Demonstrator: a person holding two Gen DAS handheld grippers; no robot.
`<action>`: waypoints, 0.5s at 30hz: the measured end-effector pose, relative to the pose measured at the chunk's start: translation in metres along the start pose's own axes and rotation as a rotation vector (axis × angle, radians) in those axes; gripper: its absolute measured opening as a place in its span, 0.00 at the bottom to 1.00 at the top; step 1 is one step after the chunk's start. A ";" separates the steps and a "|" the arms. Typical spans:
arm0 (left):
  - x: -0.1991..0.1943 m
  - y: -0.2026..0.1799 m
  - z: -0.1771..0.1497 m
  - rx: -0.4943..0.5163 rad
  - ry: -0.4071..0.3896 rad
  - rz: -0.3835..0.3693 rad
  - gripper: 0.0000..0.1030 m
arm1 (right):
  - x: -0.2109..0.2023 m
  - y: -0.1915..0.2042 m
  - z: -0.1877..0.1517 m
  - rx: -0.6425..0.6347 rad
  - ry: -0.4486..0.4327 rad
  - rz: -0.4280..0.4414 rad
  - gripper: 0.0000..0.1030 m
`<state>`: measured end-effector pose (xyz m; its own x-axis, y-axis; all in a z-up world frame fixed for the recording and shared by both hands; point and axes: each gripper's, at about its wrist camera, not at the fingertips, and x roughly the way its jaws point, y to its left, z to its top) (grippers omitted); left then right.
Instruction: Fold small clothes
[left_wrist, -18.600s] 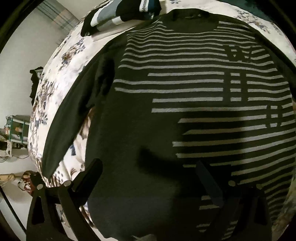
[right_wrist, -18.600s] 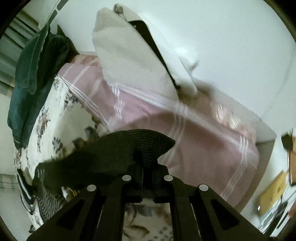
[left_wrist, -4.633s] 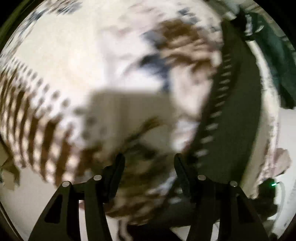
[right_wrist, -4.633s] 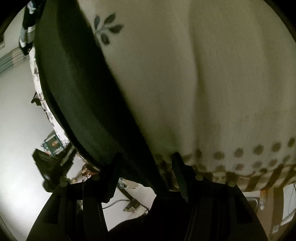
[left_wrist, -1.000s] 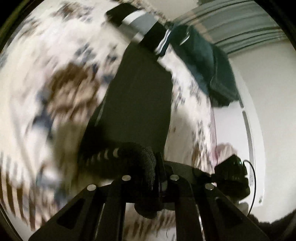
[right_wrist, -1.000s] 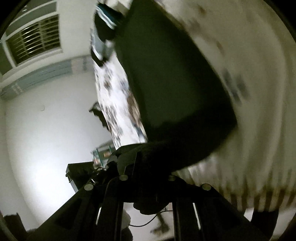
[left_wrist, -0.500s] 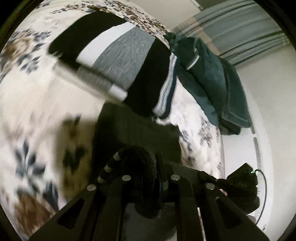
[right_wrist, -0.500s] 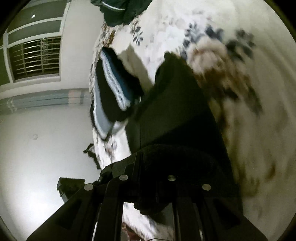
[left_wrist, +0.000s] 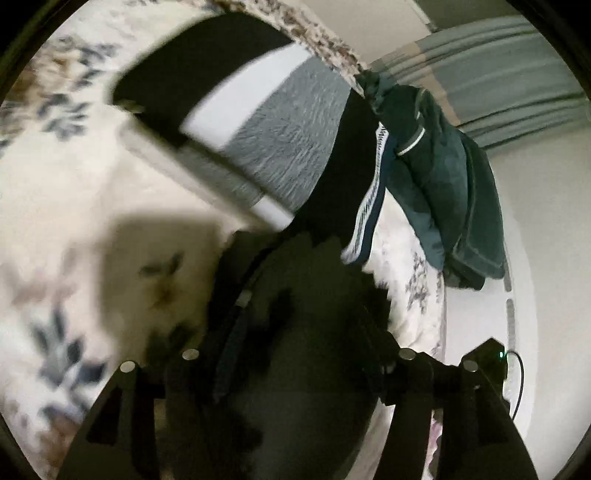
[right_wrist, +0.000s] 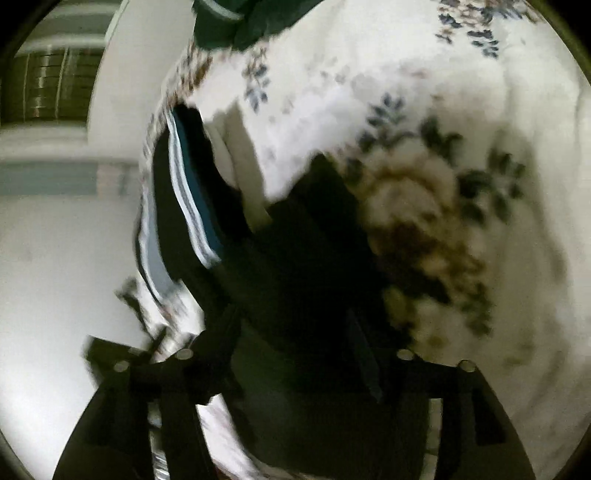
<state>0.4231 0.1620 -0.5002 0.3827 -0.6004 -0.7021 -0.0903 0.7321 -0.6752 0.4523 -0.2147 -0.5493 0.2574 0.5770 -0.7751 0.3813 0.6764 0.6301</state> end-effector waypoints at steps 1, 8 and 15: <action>-0.012 0.003 -0.014 0.005 -0.007 0.012 0.55 | -0.001 -0.006 -0.006 -0.019 0.022 -0.014 0.77; -0.062 0.055 -0.160 -0.155 0.056 0.032 0.73 | 0.027 -0.053 -0.001 -0.046 0.180 0.063 0.80; -0.014 0.070 -0.223 -0.448 0.037 -0.135 0.75 | 0.081 -0.042 0.045 -0.156 0.318 0.219 0.80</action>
<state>0.2067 0.1494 -0.5881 0.3863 -0.6975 -0.6036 -0.4335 0.4403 -0.7863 0.4972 -0.2175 -0.6408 0.0208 0.8109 -0.5848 0.2031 0.5693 0.7967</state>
